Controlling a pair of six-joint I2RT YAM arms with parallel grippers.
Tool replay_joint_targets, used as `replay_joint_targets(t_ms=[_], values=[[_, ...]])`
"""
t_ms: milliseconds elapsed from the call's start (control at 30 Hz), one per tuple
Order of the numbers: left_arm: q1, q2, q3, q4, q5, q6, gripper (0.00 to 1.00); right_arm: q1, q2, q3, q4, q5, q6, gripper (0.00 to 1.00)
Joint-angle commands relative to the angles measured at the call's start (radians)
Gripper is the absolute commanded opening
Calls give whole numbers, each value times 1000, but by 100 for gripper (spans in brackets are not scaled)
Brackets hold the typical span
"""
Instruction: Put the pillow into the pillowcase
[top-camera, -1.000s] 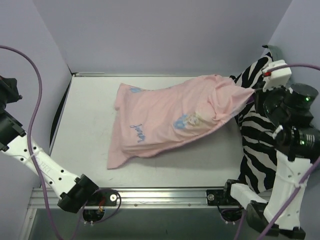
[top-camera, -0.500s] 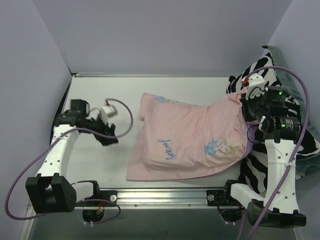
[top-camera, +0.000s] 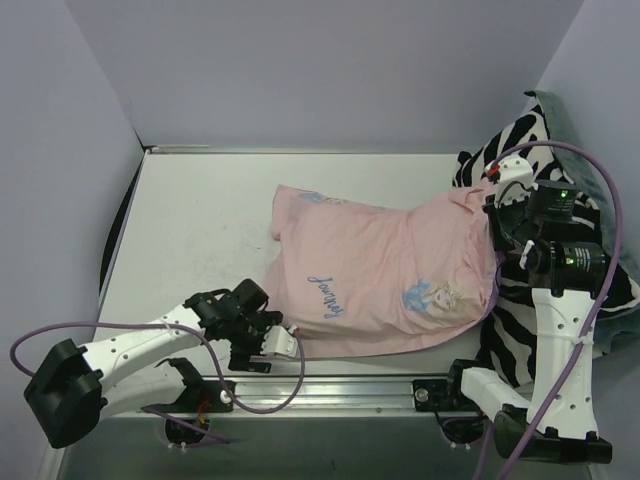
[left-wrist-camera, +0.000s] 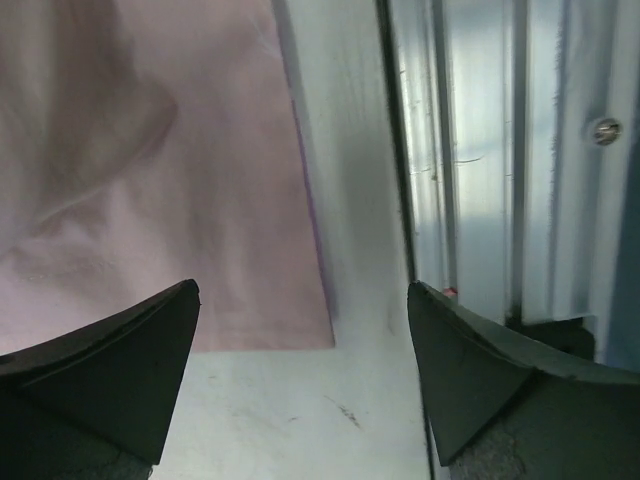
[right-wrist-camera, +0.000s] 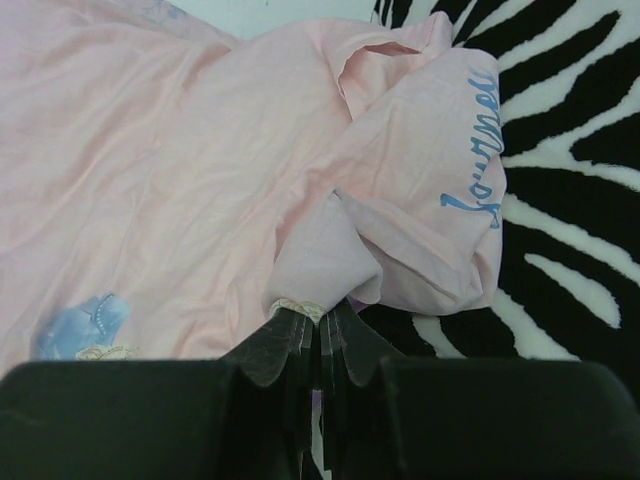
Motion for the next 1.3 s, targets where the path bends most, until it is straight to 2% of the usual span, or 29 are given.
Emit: replay_joint_targets(t_ms=[0, 167, 233, 300, 333, 400, 433, 500, 567, 600, 633, 700, 767, 800, 900, 1067, 1167, 1267], values=[[-14, 64, -7, 211, -129, 66, 94, 5, -17, -5, -15, 13, 7, 0], [-12, 156, -45, 336, -211, 109, 89, 5, -40, -13, -39, 17, 11, 0], [-8, 179, -70, 355, -231, 156, 70, 5, -46, -13, -44, 19, 8, 0], [5, 182, -78, 346, -235, 184, 46, 5, -50, -17, -44, 22, 2, 0], [11, 179, -78, 340, -231, 192, 25, 5, -52, -20, -44, 22, 0, 0], [41, 156, -44, 315, -199, 186, 3, 5, -50, -25, -42, 20, -3, 0], [57, 145, -23, 295, -180, 142, 0, 5, -49, -25, -42, 13, -4, 0], [156, 109, 116, 252, -109, 82, 0, 5, -41, -14, -41, 8, -13, 0], [247, 90, 248, 222, 0, -70, 0, 0, -21, 3, -29, 22, -20, 0], [359, 95, 384, 205, 37, -124, 0, -3, -14, 29, -23, 22, -24, 0], [412, 104, 463, 202, 85, -224, 0, -20, -6, 39, -4, 22, -36, 0], [571, 111, 651, 202, 116, -314, 0, -34, 20, 66, 17, 23, -46, 0], [678, 115, 746, 200, 158, -414, 0, -53, 54, 116, 40, 17, -47, 0], [777, 111, 823, 201, 175, -437, 0, -58, 63, 133, 46, 11, -49, 0], [917, 87, 899, 203, 248, -506, 0, -75, 83, 193, 74, -4, -47, 0], [1155, -17, 971, 243, 268, -609, 0, -100, 19, 230, 99, -44, -30, 0], [1265, -76, 1013, 263, 246, -672, 0, -104, -70, 199, 103, -59, -38, 0], [1293, -109, 1066, 258, 128, -702, 0, -104, -150, 167, 137, -26, -61, 0]])
